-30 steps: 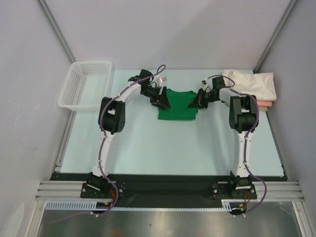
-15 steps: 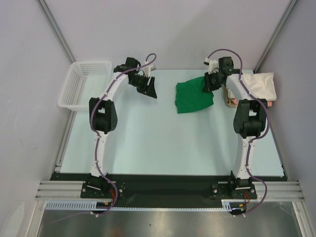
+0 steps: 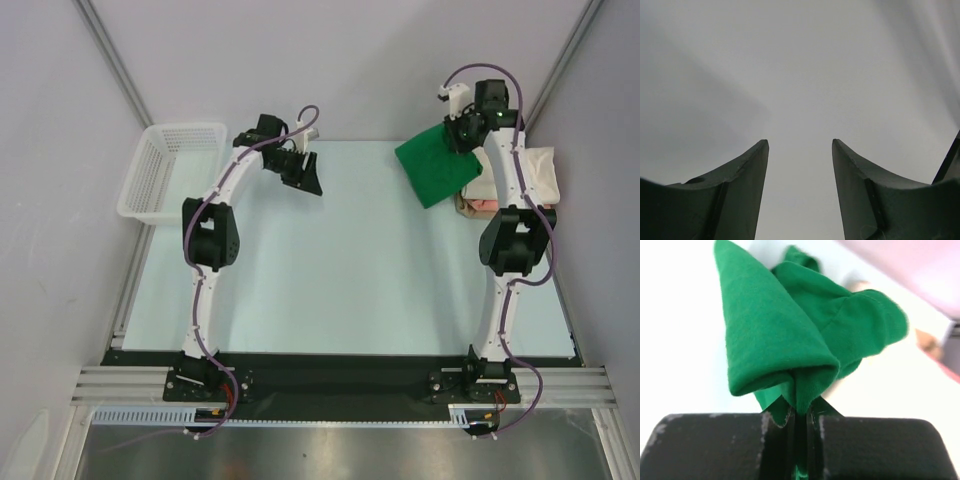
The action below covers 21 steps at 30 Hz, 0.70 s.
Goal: Fold and stack the t-shirts
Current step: Neatly place the folded tshirt to the corner
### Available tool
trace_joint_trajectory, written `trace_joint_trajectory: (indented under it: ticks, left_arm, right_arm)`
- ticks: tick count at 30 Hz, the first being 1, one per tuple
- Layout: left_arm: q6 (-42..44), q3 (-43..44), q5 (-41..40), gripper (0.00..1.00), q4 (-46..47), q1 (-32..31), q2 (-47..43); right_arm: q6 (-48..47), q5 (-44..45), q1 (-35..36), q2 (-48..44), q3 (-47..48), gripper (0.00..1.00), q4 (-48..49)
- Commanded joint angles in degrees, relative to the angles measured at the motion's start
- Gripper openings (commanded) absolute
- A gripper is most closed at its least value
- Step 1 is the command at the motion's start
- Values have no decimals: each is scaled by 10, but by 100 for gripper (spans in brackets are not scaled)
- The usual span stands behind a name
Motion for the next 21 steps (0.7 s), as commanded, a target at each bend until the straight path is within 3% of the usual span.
trace_joint_trajectory:
  ticks: [1,21]
  left_arm:
    - [-10,19,20,59,22,-8,-31]
    - [-18,20,14,59,34,-34,-29]
  right_arm:
    - [-42,26,-13,-20,26,0,-18]
    - [-30,35,-54,-116,-3,0,-15]
